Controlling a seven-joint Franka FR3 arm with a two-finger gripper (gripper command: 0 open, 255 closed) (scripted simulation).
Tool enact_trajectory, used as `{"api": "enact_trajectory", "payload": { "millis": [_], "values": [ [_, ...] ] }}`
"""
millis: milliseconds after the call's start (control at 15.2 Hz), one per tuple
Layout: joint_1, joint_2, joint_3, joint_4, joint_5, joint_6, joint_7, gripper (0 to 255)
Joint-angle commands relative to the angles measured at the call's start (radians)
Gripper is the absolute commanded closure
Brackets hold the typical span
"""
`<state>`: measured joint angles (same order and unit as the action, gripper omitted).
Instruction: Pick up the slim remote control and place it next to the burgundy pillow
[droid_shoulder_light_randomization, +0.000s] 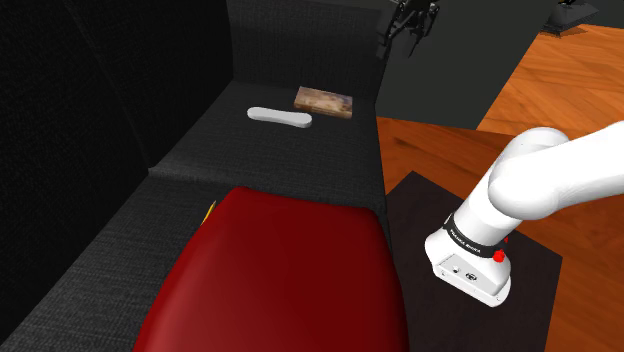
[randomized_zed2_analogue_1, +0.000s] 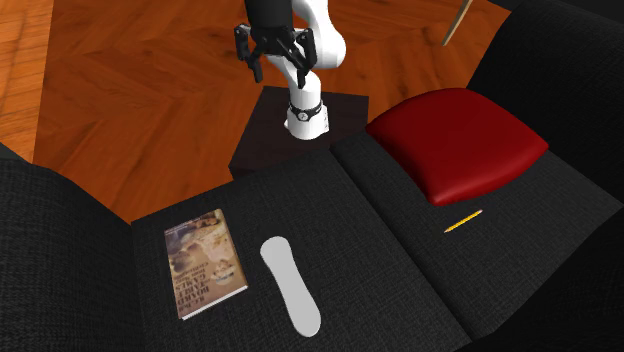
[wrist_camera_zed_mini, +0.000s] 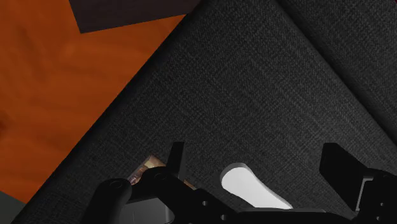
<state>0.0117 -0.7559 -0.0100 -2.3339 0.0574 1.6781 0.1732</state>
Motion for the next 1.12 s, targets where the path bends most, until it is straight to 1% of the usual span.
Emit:
{"api": "enact_trajectory", "payload": {
  "millis": [0, 264, 528, 1056],
  "values": [
    [0.000, 0.000, 0.000, 0.000, 0.000, 0.000, 0.000, 0],
    [0.025, 0.136, -0.022, 0.017, -0.019, 0.105, -0.102, 0],
    [0.050, 0.282, -0.039, 0.056, -0.032, 0.199, -0.199, 0],
    [0.092, 0.586, -0.052, 0.194, -0.043, 0.341, -0.382, 0]
  ]
}}
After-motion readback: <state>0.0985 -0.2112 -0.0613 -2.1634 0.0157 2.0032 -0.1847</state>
